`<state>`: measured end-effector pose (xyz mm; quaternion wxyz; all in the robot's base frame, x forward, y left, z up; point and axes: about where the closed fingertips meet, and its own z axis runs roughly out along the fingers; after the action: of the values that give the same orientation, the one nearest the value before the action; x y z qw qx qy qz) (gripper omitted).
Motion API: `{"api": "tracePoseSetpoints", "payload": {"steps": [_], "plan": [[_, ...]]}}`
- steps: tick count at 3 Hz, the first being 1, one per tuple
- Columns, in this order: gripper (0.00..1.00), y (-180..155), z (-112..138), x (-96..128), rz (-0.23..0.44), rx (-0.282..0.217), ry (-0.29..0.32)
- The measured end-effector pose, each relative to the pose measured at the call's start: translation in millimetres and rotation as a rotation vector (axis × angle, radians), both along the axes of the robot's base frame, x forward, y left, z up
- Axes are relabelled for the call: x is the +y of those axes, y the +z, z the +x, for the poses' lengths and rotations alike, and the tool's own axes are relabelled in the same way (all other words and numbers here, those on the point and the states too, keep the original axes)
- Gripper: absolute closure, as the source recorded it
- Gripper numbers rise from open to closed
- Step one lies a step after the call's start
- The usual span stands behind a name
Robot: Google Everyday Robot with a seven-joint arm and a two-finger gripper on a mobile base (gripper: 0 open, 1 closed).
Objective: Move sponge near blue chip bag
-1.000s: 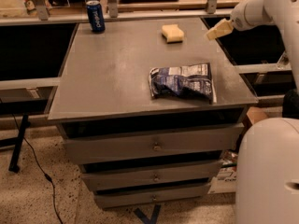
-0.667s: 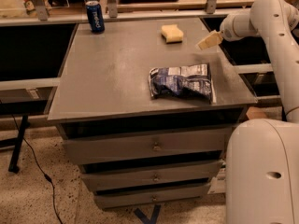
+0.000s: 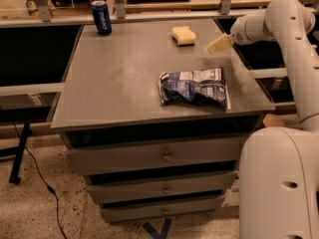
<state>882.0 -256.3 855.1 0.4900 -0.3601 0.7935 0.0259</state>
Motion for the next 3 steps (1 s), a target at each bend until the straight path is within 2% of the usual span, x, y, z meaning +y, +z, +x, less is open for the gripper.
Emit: {"api": "tracePoseSetpoints", "payload": {"steps": [3], "plan": [[0.00, -14.1, -3.5, 72.6, 0.115, 0.046, 0.170]]}}
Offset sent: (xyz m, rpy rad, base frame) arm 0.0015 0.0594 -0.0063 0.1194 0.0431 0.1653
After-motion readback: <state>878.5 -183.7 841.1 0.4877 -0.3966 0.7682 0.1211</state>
